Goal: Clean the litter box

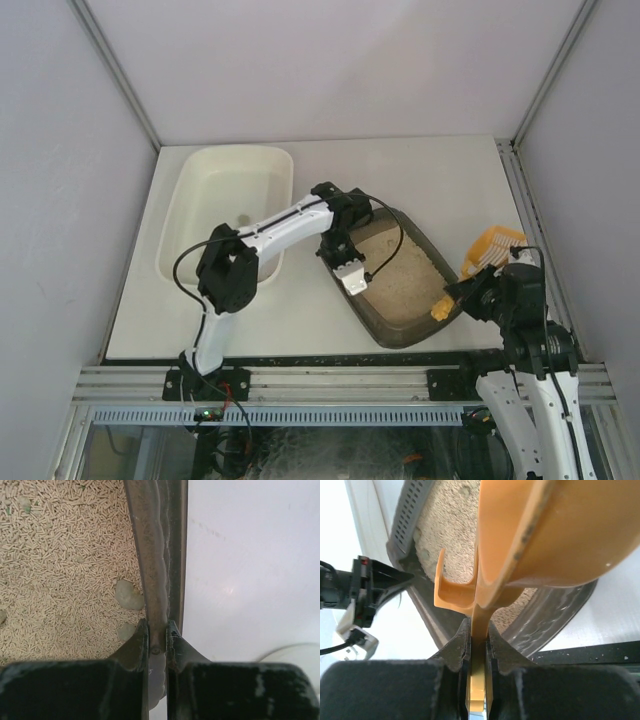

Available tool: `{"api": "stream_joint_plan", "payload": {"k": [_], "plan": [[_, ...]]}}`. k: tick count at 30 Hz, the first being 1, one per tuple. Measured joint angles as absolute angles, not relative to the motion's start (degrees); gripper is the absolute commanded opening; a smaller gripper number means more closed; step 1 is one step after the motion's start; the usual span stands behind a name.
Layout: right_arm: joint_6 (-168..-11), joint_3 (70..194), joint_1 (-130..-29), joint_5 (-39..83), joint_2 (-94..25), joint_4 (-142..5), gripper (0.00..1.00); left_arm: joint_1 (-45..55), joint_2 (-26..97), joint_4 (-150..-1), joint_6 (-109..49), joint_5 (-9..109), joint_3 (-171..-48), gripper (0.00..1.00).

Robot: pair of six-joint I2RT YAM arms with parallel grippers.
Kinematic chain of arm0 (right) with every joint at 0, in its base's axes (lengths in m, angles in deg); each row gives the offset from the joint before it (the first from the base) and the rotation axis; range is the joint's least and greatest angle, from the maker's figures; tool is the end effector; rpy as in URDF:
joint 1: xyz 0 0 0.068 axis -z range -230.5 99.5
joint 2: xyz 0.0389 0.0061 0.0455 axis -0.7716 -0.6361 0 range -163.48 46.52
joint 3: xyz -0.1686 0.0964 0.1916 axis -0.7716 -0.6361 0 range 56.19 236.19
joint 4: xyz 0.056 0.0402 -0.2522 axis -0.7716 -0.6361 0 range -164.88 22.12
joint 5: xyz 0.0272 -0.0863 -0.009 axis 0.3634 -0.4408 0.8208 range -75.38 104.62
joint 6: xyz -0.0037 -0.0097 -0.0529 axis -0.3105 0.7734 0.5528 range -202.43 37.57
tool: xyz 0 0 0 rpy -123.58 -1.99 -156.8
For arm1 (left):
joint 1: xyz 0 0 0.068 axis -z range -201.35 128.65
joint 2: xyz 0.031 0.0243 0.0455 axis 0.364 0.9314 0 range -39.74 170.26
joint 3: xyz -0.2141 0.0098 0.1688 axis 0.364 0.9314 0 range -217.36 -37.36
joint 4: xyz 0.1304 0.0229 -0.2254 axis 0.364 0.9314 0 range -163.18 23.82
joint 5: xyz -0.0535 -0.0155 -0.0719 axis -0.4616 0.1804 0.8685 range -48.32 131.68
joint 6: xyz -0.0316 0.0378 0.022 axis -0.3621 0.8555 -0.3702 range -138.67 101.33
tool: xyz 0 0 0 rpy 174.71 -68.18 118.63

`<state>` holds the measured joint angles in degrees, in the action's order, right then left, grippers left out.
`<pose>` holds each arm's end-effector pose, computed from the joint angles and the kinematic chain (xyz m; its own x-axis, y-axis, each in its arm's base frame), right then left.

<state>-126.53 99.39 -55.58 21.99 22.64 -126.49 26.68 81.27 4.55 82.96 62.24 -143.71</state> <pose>0.0739 0.0111 0.2889 -0.5829 0.6411 -0.4992 0.3049 0.7421 0.5969 0.2607 -0.3085 0.2285 0.8069 0.4743 -0.3520 0.5162 -0.8559 0.0299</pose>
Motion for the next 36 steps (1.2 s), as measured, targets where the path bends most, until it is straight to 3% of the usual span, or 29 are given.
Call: {"api": "stream_joint_plan", "payload": {"k": [8,27,28,29,30,31,32,36], "plan": [[-129.1,92.7,-55.5,24.8,22.2,-123.3,0.00,21.2,80.3,6.3,96.6,60.7,-142.3,0.00],[-129.6,90.2,-55.5,25.3,19.3,-117.8,0.00,22.4,74.7,3.7,97.8,57.3,-134.1,0.02],[-129.6,90.2,-55.5,25.2,19.2,-117.7,0.00,22.5,74.7,3.8,97.7,57.3,-134.1,0.08],[-129.6,90.2,-55.5,25.2,19.2,-117.5,0.00,22.5,74.7,3.8,97.6,57.3,-134.2,0.20],[-129.6,90.2,-55.5,25.2,19.3,-117.3,0.00,22.6,74.7,3.9,97.5,57.3,-134.2,0.62],[-129.5,90.2,-55.5,25.2,19.3,-117.2,0.00,22.7,74.7,4.0,97.5,57.4,-134.3,0.95],[-129.5,90.2,-55.5,25.2,19.2,-117.0,0.00,22.8,74.7,4.0,98.0,57.8,-134.4,0.99],[-129.2,90.1,-55.5,25.5,18.9,-115.8,0.00,24.3,74.7,4.9,99.1,60.1,-137.0,1.00]]}}
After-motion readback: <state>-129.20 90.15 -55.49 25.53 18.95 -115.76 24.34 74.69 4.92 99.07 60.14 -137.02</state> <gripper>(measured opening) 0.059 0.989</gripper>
